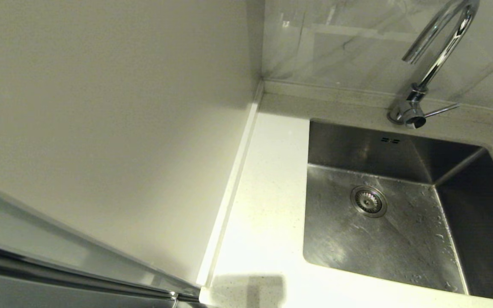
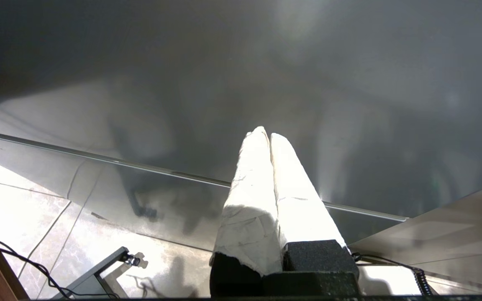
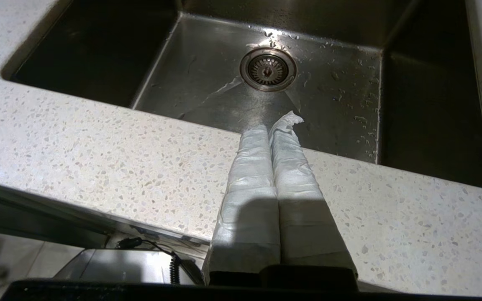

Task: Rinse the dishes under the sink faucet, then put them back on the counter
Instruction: Put a bowl into the sink

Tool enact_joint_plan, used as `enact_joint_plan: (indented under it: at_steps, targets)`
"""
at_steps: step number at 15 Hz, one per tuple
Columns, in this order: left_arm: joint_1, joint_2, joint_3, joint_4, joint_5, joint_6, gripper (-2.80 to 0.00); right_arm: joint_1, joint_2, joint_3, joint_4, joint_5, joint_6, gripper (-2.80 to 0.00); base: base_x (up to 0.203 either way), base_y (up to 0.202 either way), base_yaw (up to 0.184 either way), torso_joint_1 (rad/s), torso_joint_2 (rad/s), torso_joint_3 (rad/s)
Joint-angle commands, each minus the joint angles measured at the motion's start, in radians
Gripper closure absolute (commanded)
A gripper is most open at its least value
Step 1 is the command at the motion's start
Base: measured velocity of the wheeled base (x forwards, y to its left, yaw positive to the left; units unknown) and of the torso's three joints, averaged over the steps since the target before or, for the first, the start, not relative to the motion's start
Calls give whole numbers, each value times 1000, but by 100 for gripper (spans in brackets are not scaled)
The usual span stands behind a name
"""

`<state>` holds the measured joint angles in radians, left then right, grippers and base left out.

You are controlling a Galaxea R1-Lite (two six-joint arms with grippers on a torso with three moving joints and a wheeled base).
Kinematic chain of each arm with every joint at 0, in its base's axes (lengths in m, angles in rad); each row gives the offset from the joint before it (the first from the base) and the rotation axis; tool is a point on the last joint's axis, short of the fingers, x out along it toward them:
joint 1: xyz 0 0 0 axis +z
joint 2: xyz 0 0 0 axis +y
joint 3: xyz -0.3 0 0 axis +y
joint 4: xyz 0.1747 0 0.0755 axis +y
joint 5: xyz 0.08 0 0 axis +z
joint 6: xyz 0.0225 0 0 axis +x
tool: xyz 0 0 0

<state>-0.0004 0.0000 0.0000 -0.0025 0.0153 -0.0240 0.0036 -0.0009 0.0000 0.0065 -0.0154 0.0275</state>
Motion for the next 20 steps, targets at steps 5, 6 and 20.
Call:
enact_joint_plan:
  at_steps: [5, 6, 20]
  targets:
    - [0, -3, 0, -1, 0, -1, 0, 1, 42, -109, 6, 5, -72, 0, 0, 0, 0, 0, 0, 0]
    - [-1, -3, 0, -1, 0, -1, 0, 1, 106, -179, 6, 2, -49, 0, 0, 0, 0, 0, 0, 0]
    - [0, -3, 0, -1, 2, -1, 0, -200, 1270, -1472, 327, -322, -141, 0, 0, 0, 0, 0, 0, 0]
